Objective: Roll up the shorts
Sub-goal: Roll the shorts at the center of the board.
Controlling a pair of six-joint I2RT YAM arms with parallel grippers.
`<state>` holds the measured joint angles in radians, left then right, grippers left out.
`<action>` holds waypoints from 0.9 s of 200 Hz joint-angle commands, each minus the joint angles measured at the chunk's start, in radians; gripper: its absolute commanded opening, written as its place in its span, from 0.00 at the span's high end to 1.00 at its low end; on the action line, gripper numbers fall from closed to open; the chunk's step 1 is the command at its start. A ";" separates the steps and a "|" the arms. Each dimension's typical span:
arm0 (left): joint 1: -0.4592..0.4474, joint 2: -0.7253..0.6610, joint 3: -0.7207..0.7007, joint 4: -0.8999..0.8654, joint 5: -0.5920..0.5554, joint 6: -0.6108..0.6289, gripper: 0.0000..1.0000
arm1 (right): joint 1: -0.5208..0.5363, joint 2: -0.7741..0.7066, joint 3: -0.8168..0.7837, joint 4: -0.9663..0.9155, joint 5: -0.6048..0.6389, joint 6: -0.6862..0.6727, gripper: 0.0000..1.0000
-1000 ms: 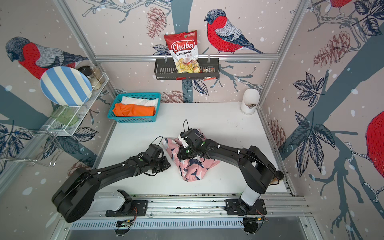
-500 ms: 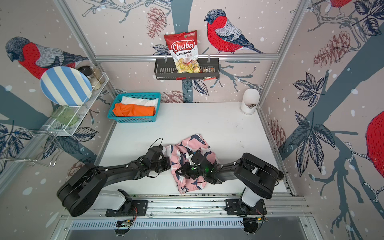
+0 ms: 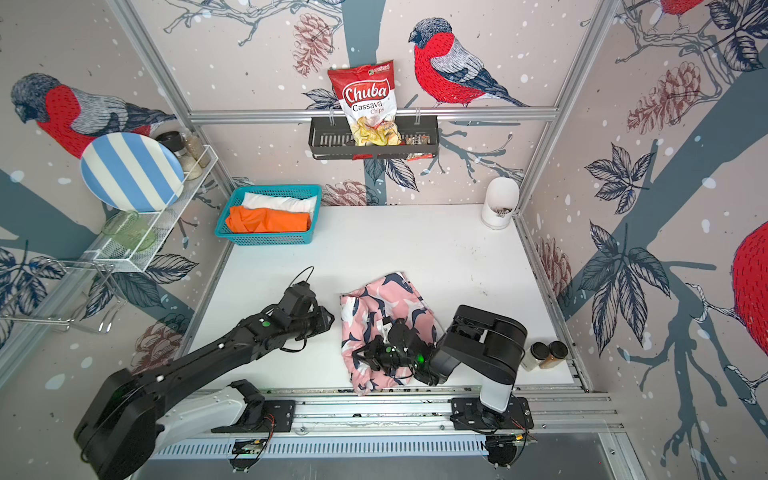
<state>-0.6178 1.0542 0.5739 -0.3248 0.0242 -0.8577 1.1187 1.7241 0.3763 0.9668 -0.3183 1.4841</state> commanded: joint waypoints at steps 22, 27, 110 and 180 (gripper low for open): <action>-0.025 0.015 0.142 -0.175 0.021 0.040 0.40 | 0.000 -0.111 0.255 -0.795 0.216 -0.477 1.00; -0.034 0.038 0.163 -0.184 0.015 0.040 0.38 | -0.001 -0.105 0.281 -0.839 0.231 -0.517 1.00; -0.014 0.412 0.353 -0.187 -0.113 0.120 0.26 | 0.011 -0.072 0.416 -1.027 0.194 -0.822 1.00; -0.005 0.503 0.469 -0.184 -0.103 0.181 0.32 | 0.060 -0.100 0.491 -1.164 0.432 -0.716 0.54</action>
<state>-0.6319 1.5181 1.0416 -0.4961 -0.0780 -0.7212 1.1622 1.6279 0.8242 -0.0444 -0.0761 0.7391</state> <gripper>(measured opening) 0.718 0.369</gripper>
